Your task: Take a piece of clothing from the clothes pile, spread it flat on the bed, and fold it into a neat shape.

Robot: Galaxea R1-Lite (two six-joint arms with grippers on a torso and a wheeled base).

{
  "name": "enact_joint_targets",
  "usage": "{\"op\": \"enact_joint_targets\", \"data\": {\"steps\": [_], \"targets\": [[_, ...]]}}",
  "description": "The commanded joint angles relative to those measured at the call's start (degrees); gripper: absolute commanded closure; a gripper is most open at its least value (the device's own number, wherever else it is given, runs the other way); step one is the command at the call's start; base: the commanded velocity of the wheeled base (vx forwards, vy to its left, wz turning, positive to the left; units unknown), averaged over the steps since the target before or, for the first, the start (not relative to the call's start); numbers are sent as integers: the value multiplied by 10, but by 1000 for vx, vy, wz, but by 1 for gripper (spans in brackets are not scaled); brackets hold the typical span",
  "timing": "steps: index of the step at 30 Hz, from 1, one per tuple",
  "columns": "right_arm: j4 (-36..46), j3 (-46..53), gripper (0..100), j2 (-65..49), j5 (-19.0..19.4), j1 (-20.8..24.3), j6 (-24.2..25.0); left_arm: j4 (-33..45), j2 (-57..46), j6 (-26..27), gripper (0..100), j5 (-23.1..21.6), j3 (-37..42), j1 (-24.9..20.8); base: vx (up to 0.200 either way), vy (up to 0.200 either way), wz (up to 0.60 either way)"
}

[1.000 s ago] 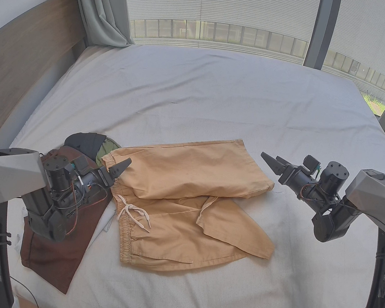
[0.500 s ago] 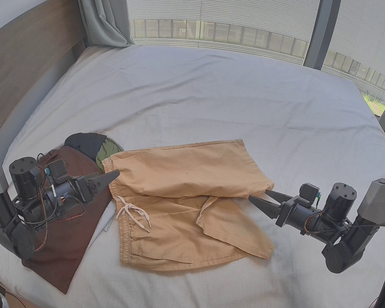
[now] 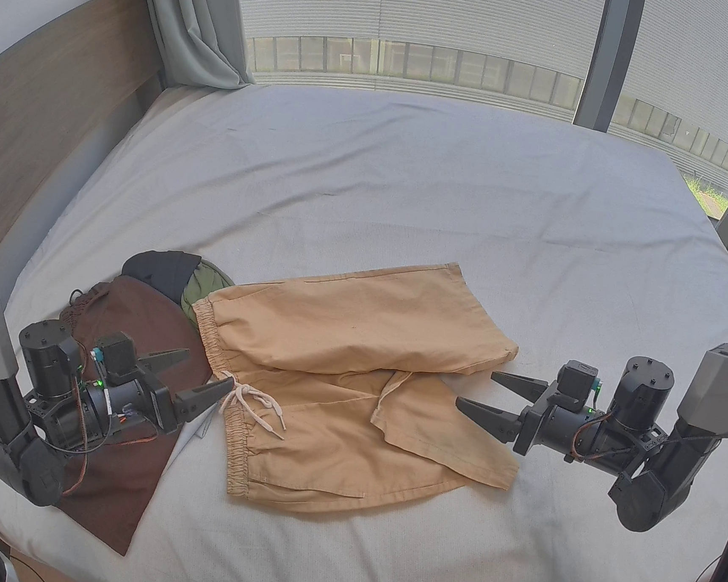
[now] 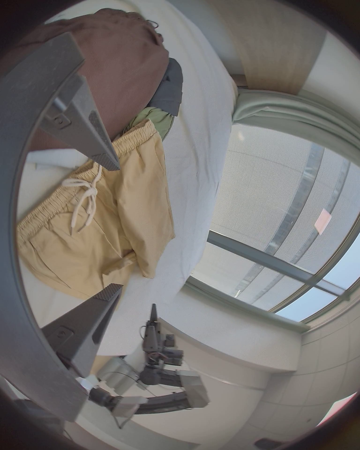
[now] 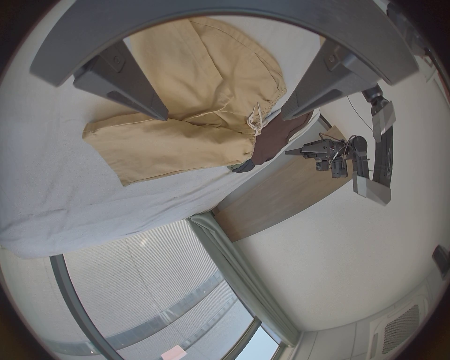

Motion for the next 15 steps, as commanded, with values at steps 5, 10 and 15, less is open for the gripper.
{"op": "enact_joint_targets", "data": {"steps": [5, 10, 15], "targets": [[0, -1, 0, 19, -3, 28, -24, 0, 16, 48, 0, -15, 25, 12, 0, 0, 0], [0, -3, 0, 24, -3, 31, -26, 0, 23, 51, 0, -25, 27, 21, 0, 0, 0], [-1, -2, 0, 35, -3, 53, -34, 0, 17, 49, 0, -26, 26, 23, 0, 0, 0]]}}
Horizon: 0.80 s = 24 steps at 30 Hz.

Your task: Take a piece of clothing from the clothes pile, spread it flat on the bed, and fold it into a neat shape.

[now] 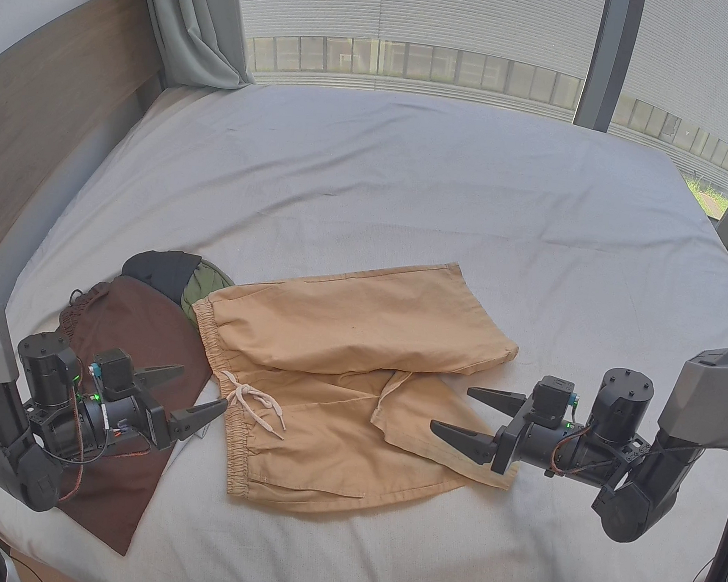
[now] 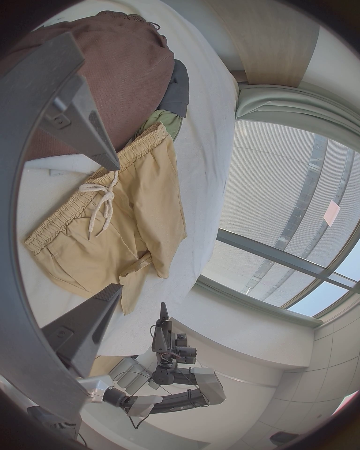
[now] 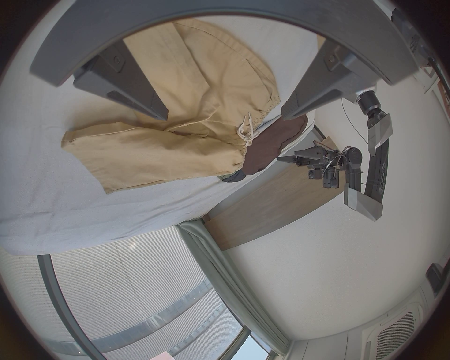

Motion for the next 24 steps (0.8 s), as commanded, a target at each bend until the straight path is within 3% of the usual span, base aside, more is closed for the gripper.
{"op": "enact_joint_targets", "data": {"steps": [1, 4, 11, 24], "targets": [[0, -3, 0, 12, -1, 20, -3, -1, 0, 0, 0, 0, -4, 3, 0, 0, 0], [0, -30, 0, 50, -10, 32, -13, -1, -5, -1, 0, -8, -6, 20, 0, 0, 0], [47, -83, 0, 77, -39, 73, -28, -1, -2, 1, 0, -18, -8, 12, 0, 0, 0], [175, -210, 0, 112, -108, 85, -54, -1, -7, 1, 0, -18, -1, -6, 0, 0, 0]]}}
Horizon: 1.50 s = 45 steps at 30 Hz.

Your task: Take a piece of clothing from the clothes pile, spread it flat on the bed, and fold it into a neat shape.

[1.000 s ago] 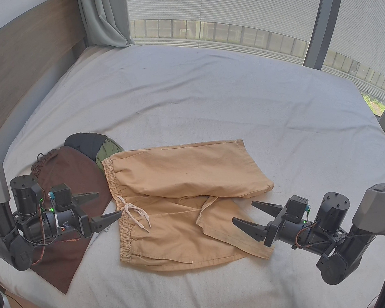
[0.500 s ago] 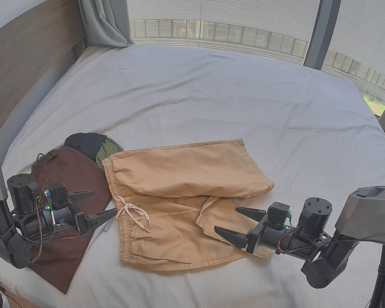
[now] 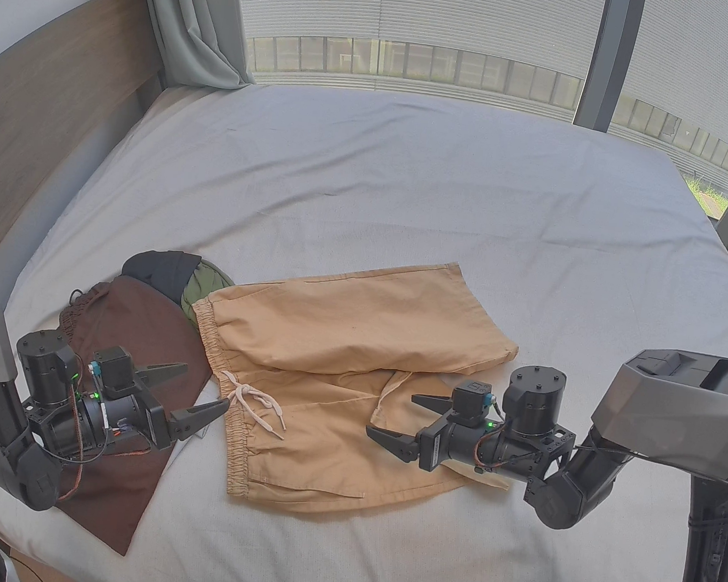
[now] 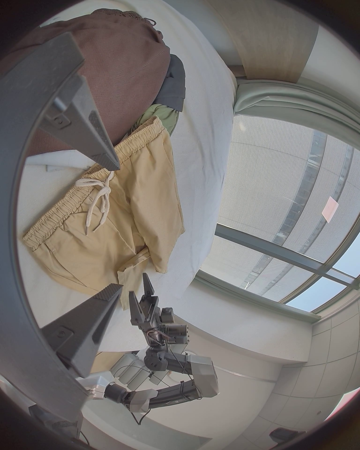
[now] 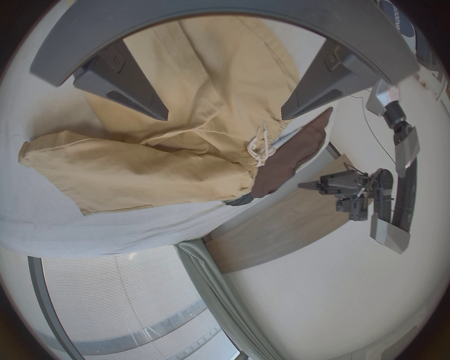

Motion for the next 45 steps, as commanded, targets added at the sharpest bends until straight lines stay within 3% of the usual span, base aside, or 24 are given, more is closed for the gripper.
{"op": "enact_joint_targets", "data": {"steps": [1, 9, 26, 27, 38, 45], "targets": [[32, -45, 0, 20, -22, 7, -17, -1, -2, 0, 0, 1, 3, -3, 0, 0, 0], [133, -140, 0, 52, -88, 23, -75, -1, -8, -1, 0, 0, 4, -1, 0, 0, 0], [142, -192, 0, 93, -145, 36, -66, -1, -7, -2, 0, -3, 10, -3, 0, 0, 0], [142, -190, 100, 93, -146, 36, -64, -1, -7, -1, 0, -3, 10, -3, 0, 0, 0], [137, -171, 100, 86, -156, 34, -52, -1, -8, -1, 0, -8, 10, -2, 0, 0, 0], [133, -118, 100, 36, -159, 3, -49, -1, -7, -1, 0, -9, 10, -5, 0, 0, 0]]}}
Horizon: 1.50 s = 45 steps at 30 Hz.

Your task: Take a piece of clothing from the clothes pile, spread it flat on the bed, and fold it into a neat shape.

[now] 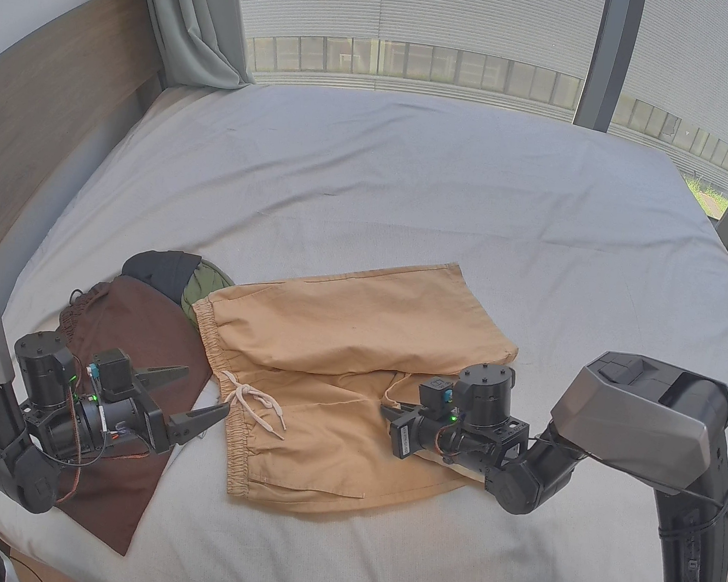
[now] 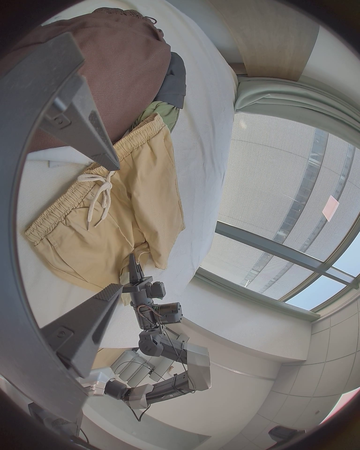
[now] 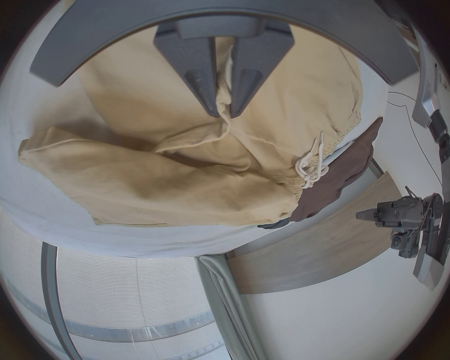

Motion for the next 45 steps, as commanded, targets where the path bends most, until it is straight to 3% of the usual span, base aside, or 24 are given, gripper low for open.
{"op": "enact_joint_targets", "data": {"steps": [1, 16, 33, 45], "targets": [[-1, 39, 100, -47, 0, -29, 0, 0, 1, 0, 0, 0, 1, -3, 0, 0, 0], [-9, 104, 100, -111, 5, -154, -20, 0, 3, 0, 0, 0, -2, -6, 0, 0, 0], [-12, 71, 100, -103, 12, -210, -28, 0, 6, 0, 0, 0, -5, -9, 0, 0, 0], [-16, 37, 100, -69, 20, -215, -27, 0, 7, 0, 0, 0, -6, -9, 0, 0, 0]]}}
